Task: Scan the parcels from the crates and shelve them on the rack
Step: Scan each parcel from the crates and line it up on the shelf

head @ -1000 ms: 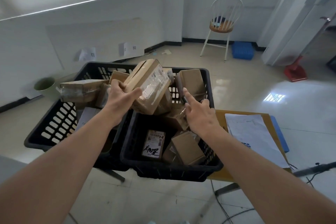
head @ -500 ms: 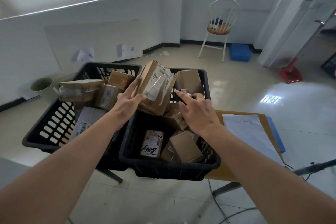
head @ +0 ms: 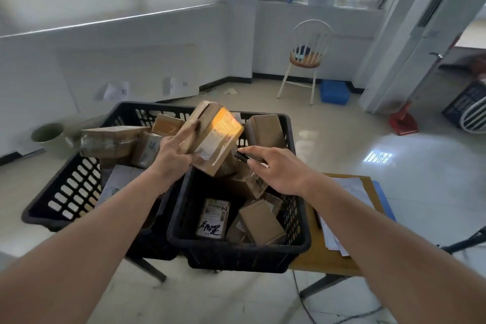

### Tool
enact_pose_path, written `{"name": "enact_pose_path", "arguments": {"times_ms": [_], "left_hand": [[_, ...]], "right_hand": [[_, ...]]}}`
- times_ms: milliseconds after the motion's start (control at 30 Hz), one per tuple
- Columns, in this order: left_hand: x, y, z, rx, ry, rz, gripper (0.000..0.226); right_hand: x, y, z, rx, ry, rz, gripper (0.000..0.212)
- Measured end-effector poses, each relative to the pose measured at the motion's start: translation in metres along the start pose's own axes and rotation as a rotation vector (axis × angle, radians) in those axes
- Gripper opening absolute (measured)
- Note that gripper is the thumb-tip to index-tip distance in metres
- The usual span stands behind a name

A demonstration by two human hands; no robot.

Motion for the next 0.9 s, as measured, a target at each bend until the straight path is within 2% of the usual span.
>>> {"name": "enact_pose_path", "arguments": {"times_ms": [467, 667, 767, 900], "left_hand": [[-0.002, -0.006, 0.003, -0.021, -0.041, -0.012, 0.087], [-0.004, -0.012, 0.006, -0.033, -0.052, -0.031, 0.087], [-0.009, -0.023, 0.018, -0.024, -0.127, -0.047, 0.086], [-0.015, -0.041, 0.042, -0.06, -0.397, -0.09, 0.08]], "right_hand": [[-0.002, -0.016, -0.017, 0.093, -0.015, -0.122, 0.041], [0.003, -0.019, -0.021, 0.127, -0.018, -0.108, 0.042], [0.007, -0.018, -0.022, 0.12, -0.002, -0.047, 0.042], [0.015, -0.009, -0.02, 0.089, 0.102, 0.12, 0.043]]}}
Point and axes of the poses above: each hand's wrist, its own y-axis towards the middle knuckle, its own x-axis out of the palm, z = x × y, the point moved 1 cm from there along y, towards the middle knuckle, and after that the axes turned 15 degrees about y, right-handed, at the moved point
